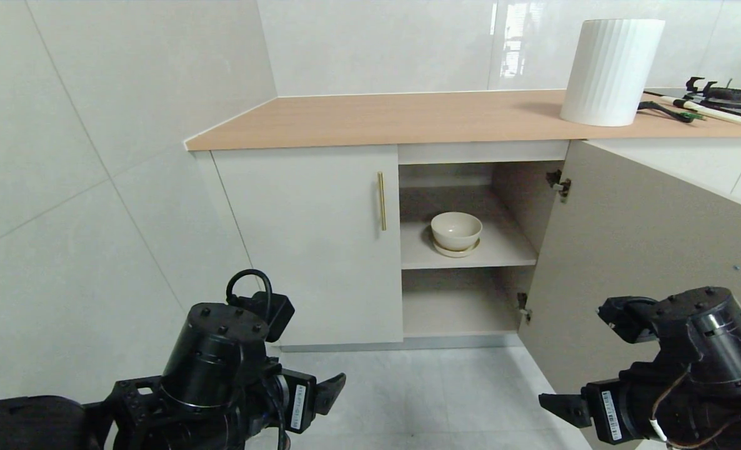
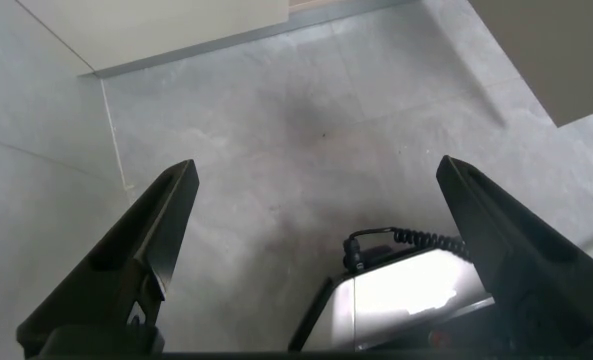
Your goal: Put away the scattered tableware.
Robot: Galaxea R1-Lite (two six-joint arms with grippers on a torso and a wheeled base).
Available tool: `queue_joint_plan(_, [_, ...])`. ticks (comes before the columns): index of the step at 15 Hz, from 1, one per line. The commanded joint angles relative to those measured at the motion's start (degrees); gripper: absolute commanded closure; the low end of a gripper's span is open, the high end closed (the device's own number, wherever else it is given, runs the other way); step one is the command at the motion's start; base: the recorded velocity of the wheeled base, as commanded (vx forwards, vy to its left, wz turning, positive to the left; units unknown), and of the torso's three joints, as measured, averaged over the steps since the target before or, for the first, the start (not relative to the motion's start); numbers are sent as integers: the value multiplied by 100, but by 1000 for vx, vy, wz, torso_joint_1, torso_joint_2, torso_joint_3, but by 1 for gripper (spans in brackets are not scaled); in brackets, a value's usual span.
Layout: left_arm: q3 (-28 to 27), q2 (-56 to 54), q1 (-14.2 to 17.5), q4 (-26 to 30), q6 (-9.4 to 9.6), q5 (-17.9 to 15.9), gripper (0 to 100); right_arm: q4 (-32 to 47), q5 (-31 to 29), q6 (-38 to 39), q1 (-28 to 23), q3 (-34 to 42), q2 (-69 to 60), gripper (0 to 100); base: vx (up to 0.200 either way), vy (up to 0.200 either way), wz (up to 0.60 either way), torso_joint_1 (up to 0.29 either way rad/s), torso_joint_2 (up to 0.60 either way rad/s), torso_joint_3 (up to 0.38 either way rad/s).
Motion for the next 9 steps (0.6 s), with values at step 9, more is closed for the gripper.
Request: queue_joint_plan(9, [69, 75, -80, -5, 7, -5, 0, 1060, -10, -18, 4, 75, -174, 0, 0, -200, 0, 6, 0, 2])
